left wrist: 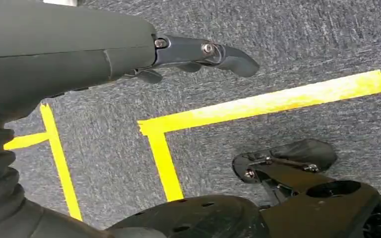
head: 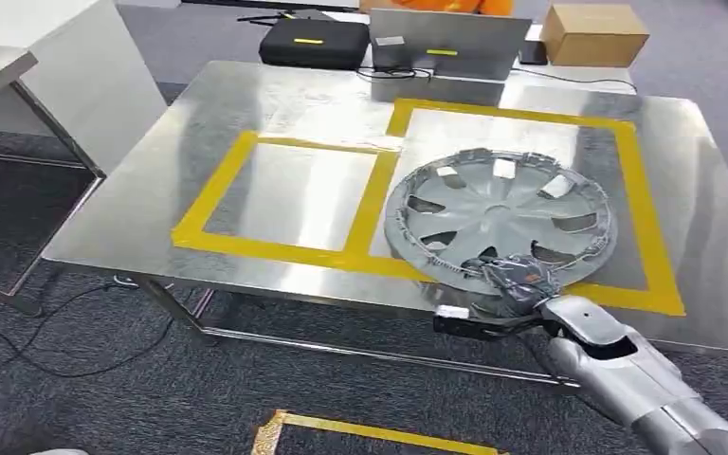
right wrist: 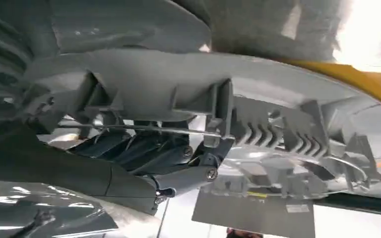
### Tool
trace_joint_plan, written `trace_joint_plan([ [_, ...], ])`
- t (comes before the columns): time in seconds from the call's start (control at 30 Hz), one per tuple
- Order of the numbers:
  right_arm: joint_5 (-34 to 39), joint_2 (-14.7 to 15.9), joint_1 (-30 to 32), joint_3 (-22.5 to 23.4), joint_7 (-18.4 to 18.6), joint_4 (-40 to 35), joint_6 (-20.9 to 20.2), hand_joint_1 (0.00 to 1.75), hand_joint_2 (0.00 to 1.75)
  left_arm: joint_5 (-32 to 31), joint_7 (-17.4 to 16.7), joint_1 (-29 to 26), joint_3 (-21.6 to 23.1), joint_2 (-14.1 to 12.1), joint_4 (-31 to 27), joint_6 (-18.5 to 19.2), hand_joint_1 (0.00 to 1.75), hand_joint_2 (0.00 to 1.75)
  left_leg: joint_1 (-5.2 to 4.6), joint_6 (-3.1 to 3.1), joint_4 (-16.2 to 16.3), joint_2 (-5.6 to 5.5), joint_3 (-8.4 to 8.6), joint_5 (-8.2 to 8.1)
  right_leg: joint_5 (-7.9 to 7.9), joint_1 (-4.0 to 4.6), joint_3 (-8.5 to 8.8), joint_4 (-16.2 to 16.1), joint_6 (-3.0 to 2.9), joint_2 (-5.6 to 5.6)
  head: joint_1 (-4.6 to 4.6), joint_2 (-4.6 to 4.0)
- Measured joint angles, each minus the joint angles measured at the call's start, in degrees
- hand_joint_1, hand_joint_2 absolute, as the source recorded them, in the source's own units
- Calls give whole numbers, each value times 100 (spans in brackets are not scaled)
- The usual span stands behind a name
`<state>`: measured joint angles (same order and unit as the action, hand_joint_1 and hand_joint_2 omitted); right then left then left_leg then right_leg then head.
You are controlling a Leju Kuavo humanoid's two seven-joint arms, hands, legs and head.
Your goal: Take the parts from the cabinet and place them on the table.
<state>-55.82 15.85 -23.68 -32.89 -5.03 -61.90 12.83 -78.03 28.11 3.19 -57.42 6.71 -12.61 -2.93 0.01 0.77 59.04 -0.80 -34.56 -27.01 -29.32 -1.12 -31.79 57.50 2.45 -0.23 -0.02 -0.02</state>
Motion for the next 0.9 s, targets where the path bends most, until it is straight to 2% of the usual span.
trace_joint_plan([
  [0.03, 68, 0, 64, 33, -20, -33, 61, 0, 0, 26, 0, -6, 0, 0, 0, -57, 0, 0, 0, 0, 0, 0, 0, 0, 1, 0, 0, 0, 0, 1, 0, 0],
  [0.17, 737, 0, 531, 341, -306, -615, 277, 0, 0, 179, -33, -32, -31, 2, 0, -269, 0, 0, 0, 0, 0, 0, 0, 0, 1, 0, 1, 0, 1, 0, -2, 0],
  [0.33, 1122, 0, 889, 677, -364, -1370, 225, 0, 0, 210, -137, -48, -44, 4, 0, -397, 0, 0, 0, 0, -1, 1, 0, 0, 0, 0, -1, 0, 0, 2, -2, 0],
  [0.53, 2061, 0, 1290, 1043, -616, -2232, 48, 0, 0, 313, -249, -68, -155, 44, 0, -575, 0, 0, 0, 0, -1, 1, 0, 0, 0, 0, -1, 0, 0, 2, 0, 0],
  [0.7, 2930, -94, 1784, 1431, -771, -2978, 118, 0, 0, 400, -334, -82, -249, 83, 0, -686, 0, 0, -1, -1, -1, -1, -1, -2, -1, -1, 0, -1, 0, -1, -2, 0],
  [0.9, 3274, -236, 2253, 1779, -868, -3530, 343, 0, 0, 452, -348, -98, -345, 131, 0, -767, 0, 0, -1, -2, -1, 0, 0, -5, -3, -1, -1, -1, 0, 2, 0, 0],
])
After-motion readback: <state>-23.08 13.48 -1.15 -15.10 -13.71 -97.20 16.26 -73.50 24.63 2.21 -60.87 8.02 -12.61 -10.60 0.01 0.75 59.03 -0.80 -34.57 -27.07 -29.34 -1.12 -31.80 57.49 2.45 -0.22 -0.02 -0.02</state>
